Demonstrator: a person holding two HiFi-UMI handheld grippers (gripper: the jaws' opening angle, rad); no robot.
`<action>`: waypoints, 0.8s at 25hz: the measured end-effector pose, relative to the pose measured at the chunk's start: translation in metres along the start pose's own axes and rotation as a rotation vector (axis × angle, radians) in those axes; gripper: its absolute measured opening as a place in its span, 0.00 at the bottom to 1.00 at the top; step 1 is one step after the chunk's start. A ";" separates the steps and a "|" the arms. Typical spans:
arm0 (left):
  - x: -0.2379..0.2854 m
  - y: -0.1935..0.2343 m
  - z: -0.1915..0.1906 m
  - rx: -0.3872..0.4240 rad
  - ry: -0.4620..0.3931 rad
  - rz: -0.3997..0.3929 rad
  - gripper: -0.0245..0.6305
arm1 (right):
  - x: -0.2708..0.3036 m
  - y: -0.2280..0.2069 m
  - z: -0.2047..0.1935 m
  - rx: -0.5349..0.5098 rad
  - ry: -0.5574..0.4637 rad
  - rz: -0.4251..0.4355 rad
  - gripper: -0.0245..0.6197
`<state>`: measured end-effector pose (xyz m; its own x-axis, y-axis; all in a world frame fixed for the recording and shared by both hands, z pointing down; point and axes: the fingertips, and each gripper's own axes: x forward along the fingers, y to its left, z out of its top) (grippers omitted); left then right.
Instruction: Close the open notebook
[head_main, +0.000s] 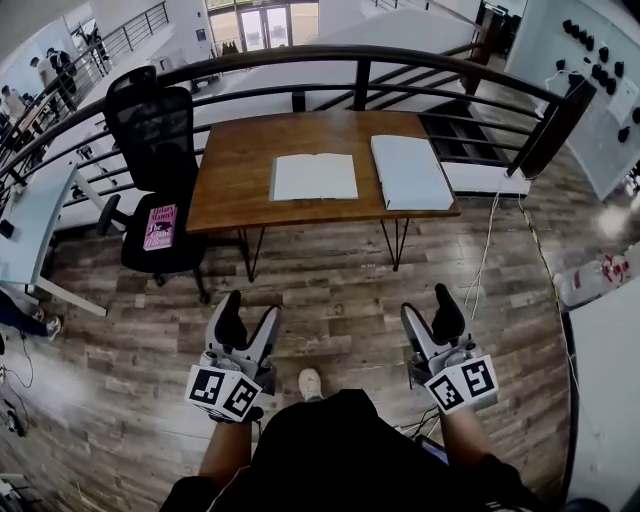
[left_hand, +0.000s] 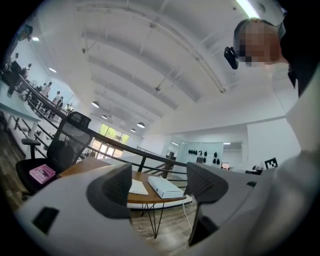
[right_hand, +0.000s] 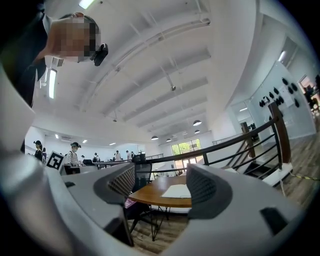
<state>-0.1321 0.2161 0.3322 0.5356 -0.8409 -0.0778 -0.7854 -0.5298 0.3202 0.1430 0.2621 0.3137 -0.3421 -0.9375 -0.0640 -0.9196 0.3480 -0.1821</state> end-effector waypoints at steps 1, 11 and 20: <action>0.006 0.006 0.001 -0.001 0.003 -0.002 0.55 | 0.008 -0.001 0.000 0.001 -0.003 -0.002 0.53; 0.044 0.053 0.007 -0.001 0.035 -0.040 0.55 | 0.066 0.000 -0.008 0.006 0.008 -0.031 0.50; 0.074 0.072 0.002 -0.009 0.054 -0.022 0.55 | 0.097 -0.013 -0.026 0.036 0.055 -0.019 0.47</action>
<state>-0.1492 0.1153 0.3473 0.5689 -0.8217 -0.0344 -0.7703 -0.5471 0.3277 0.1168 0.1671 0.3353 -0.3355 -0.9420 -0.0066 -0.9188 0.3287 -0.2184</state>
